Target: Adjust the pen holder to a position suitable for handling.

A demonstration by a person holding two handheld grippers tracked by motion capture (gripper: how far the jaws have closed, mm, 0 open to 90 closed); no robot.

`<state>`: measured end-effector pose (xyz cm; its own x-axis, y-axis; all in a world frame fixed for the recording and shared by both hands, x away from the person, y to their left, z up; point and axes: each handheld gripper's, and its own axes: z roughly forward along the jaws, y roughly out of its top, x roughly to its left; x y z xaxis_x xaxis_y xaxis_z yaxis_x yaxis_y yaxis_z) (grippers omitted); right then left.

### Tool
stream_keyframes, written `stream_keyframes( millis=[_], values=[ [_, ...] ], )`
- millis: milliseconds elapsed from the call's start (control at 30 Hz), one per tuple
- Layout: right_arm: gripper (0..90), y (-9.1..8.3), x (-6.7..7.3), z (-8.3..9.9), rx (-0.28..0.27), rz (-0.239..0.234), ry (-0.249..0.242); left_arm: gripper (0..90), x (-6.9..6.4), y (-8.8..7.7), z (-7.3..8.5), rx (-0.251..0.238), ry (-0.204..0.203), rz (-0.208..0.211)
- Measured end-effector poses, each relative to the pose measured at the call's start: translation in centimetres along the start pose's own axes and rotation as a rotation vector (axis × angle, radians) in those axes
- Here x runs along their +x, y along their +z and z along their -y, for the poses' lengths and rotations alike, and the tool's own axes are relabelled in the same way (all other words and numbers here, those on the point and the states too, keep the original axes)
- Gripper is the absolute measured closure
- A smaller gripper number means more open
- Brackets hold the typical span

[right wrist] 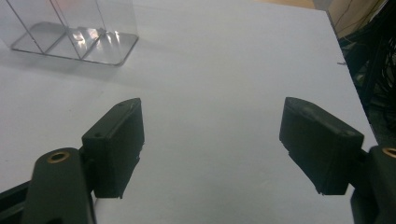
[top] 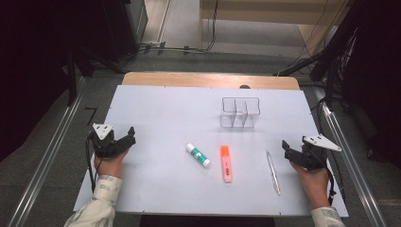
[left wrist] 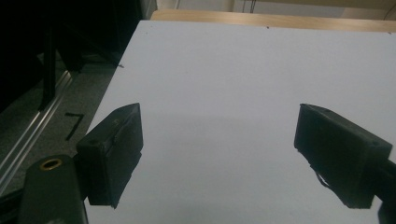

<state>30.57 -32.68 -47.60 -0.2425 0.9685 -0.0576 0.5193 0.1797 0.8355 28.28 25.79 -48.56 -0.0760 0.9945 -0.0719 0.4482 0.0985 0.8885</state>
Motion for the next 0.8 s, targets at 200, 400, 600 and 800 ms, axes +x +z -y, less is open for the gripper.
stream_keyframes(
  millis=[200,400,600,800],
  values=[
    [20.8,0.0,0.03,0.0,0.001,-0.001,-0.002,17.4,-0.12,0.36,-0.12,0.051,-0.02,0.066],
    [20.8,0.01,0.08,0.01,0.002,-0.002,-0.001,12.6,-0.37,0.27,-0.04,0.034,-0.012,0.049],
    [20.8,0.14,0.11,-0.14,0.0,-0.002,0.003,9.1,-0.57,0.23,0.02,0.034,0.003,0.032],
    [20.8,0.53,0.46,-0.72,0.0,-0.006,0.011,5.4,-0.64,0.29,0.01,0.044,0.005,0.048]
  ],
)
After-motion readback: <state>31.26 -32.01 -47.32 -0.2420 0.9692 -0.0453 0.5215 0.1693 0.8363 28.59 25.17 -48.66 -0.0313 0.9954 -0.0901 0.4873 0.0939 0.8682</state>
